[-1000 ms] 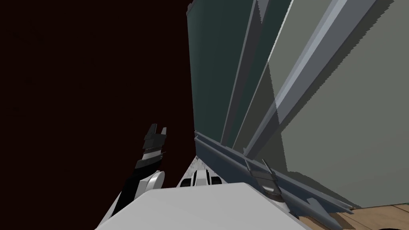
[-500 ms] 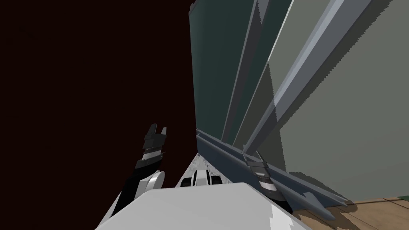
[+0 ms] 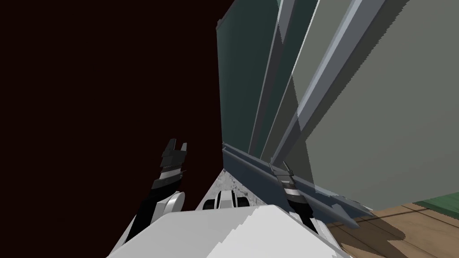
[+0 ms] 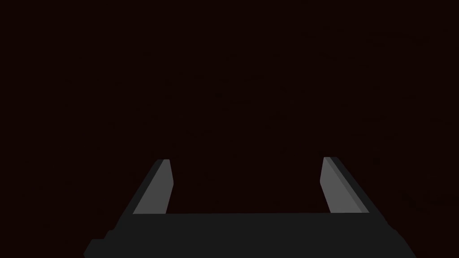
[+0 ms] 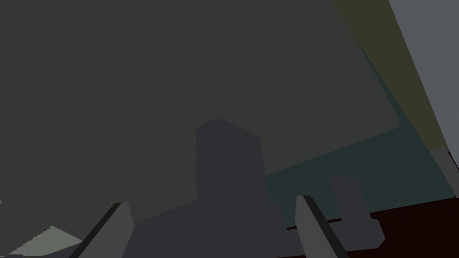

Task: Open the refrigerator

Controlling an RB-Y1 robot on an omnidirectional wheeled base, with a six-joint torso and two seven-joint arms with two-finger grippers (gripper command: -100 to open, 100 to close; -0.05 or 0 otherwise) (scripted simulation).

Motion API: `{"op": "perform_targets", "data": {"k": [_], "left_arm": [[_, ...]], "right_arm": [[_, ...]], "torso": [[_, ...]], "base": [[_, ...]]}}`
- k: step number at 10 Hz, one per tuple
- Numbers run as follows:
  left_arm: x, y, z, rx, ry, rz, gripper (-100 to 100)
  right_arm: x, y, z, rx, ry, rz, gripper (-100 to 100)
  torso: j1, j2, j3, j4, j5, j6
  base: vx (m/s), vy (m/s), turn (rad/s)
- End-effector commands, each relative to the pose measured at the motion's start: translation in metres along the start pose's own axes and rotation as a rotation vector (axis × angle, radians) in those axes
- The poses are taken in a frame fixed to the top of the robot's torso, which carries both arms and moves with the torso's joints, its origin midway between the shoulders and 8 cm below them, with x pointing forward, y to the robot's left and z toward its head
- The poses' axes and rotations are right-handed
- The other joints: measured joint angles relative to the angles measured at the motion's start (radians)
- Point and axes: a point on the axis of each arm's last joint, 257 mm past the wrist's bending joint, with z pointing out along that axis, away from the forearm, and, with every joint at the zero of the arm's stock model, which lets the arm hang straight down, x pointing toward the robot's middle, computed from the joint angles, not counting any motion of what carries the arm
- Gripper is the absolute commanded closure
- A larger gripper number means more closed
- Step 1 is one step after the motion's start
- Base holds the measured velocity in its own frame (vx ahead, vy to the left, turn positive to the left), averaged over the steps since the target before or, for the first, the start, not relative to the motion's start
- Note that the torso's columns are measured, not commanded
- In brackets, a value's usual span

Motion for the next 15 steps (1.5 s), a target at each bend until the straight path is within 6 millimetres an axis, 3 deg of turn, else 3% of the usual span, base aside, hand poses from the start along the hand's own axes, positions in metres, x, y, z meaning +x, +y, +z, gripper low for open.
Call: {"op": "perform_targets", "data": {"k": [1, 2, 3, 4, 10, 15], "left_arm": [[0.000, 0.000, 0.000, 0.000, 0.000, 0.000, 0], [0.000, 0.000, 0.000, 0.000, 0.000, 0.000, 0], [0.000, 0.000, 0.000, 0.000, 0.000, 0.000, 0], [0.000, 0.000, 0.000, 0.000, 0.000, 0.000, 0], [0.000, 0.000, 0.000, 0.000, 0.000, 0.000, 0], [0.000, 0.000, 0.000, 0.000, 0.000, 0.000, 0]], "right_arm": [[0.005, -0.002, 0.029, 0.013, 0.004, -0.013, -100], [0.008, 0.000, 0.017, 0.004, 0.014, -0.007, -100], [0.000, 0.000, -0.002, 0.002, 0.002, 0.003, 100], [-0.002, 0.000, -0.003, 0.002, -0.006, 0.002, 100], [-0.028, -0.002, -0.076, -0.012, -0.029, 0.039, 100], [-0.049, -0.008, -0.123, -0.021, -0.041, 0.055, 100]], "torso": [[0.001, -0.001, 0.000, 0.000, 0.000, 0.001], [0.002, 0.000, -0.001, 0.001, 0.002, -0.001], [0.002, -0.001, -0.001, 0.000, 0.001, 0.001], [-0.001, -0.004, -0.002, -0.001, 0.000, 0.004], [-0.005, -0.002, 0.000, -0.004, -0.006, 0.001], [-0.005, 0.001, 0.002, -0.002, -0.004, 0.003]], "base": [[-0.093, 0.036, 0.046], [-0.043, 0.011, 0.009], [0.092, -0.041, -0.064], [0.120, -0.032, -0.063], [0.126, -0.034, -0.056], [0.103, -0.025, -0.037]]}}
